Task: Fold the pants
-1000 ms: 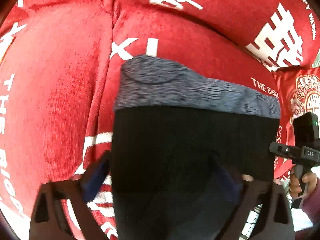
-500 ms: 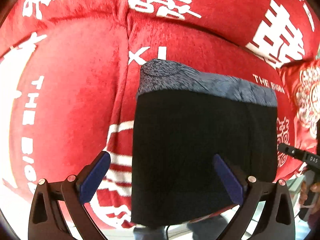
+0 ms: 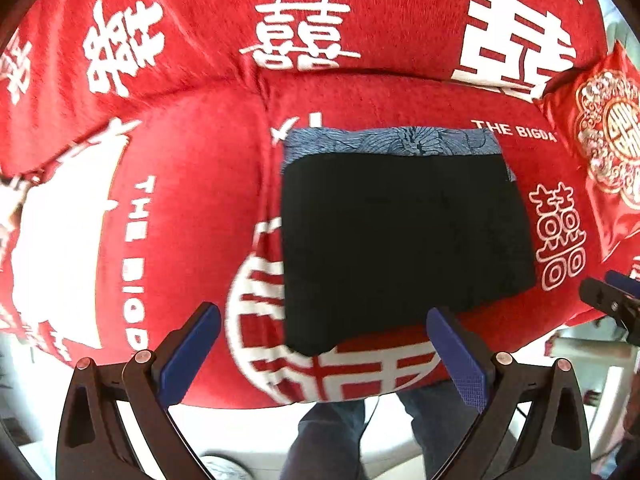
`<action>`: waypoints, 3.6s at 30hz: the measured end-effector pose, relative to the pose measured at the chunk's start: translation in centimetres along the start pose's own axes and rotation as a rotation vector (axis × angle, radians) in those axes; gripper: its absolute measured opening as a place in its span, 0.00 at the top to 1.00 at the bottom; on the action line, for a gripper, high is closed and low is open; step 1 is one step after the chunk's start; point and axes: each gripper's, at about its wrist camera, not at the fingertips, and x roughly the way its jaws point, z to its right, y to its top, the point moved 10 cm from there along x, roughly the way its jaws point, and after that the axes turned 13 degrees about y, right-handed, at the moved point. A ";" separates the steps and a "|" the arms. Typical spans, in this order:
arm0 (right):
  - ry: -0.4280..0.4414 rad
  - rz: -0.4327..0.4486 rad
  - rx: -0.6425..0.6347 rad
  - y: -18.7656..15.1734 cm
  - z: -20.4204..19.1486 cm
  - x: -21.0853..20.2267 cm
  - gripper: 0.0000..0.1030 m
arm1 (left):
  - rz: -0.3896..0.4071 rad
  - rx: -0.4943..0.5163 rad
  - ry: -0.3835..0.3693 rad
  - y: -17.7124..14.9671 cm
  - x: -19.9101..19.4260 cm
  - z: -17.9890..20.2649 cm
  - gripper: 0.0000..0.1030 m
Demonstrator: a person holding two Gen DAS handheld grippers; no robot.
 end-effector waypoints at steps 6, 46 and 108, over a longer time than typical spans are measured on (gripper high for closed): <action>-0.021 0.015 0.019 -1.8 -3.2 -2.3 0.00 | 0.023 -0.015 -0.004 -0.8 -3.2 -1.4 0.00; -0.065 -0.014 -0.114 -0.7 -6.5 -7.7 0.00 | 0.031 -0.091 0.086 -1.1 -10.0 -0.8 0.00; -0.066 -0.021 -0.162 0.4 -7.8 -7.7 0.00 | 0.027 -0.109 0.082 -1.0 -10.4 -0.9 0.00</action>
